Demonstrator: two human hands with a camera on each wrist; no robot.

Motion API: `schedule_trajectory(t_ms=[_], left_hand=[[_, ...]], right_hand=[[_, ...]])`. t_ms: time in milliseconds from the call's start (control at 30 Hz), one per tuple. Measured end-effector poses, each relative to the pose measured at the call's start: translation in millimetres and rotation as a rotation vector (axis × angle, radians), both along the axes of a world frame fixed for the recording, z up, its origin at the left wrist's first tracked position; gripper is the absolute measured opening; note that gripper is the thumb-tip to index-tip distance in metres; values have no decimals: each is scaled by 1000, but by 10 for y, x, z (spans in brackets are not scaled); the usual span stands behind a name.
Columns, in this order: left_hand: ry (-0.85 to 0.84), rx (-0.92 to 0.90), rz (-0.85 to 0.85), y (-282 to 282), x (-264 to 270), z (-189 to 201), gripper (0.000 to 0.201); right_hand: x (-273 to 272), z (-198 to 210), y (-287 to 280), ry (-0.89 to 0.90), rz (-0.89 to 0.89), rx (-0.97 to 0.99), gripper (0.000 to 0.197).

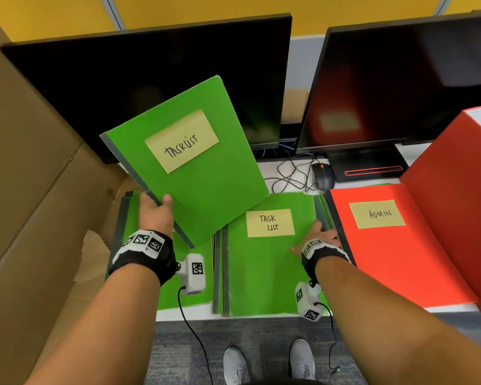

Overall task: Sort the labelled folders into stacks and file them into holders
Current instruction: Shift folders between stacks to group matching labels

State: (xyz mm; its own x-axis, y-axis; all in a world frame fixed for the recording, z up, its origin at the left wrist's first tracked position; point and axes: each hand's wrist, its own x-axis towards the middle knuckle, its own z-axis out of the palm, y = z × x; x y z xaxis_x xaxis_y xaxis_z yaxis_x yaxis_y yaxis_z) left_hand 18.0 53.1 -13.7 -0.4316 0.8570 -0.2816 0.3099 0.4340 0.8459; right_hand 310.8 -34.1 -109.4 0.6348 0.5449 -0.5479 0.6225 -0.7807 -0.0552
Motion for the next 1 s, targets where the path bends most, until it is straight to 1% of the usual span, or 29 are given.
schedule_trajectory(t_ms=[133, 233, 300, 400, 467, 533, 600, 633, 800, 900, 1000], left_hand=[[-11, -16, -6, 41, -23, -23, 62], [-63, 1, -2, 63, -13, -59, 63], [-79, -1, -4, 68, -1, -77, 62], [-68, -5, -22, 65, 10, -97, 58], [-67, -14, -34, 61, 18, -100, 57], [-69, -7, -39, 47, 21, -109, 51], [-61, 0, -49, 32, 23, -129, 39], [-52, -2, -59, 13, 32, -125, 37], [-60, -11, -55, -77, 8, -68, 45], [-51, -18, -33, -110, -96, -79, 42], [-104, -45, -35, -134, -131, -113, 44]], right_hand=[[56, 29, 43, -17, -18, -31, 81], [71, 60, 72, 5, -49, 15, 80], [85, 79, 80, 29, -67, 56, 74], [157, 122, 90, 86, -140, 160, 55], [209, 149, 104, 163, -161, 228, 48], [241, 180, 105, 237, -168, 293, 49], [248, 210, 107, 278, -157, 393, 51], [254, 223, 109, 289, -144, 446, 50], [318, 368, 104, 331, -151, 645, 39], [384, 423, 74, 350, -198, 721, 40], [388, 484, 79, 397, -202, 765, 43]])
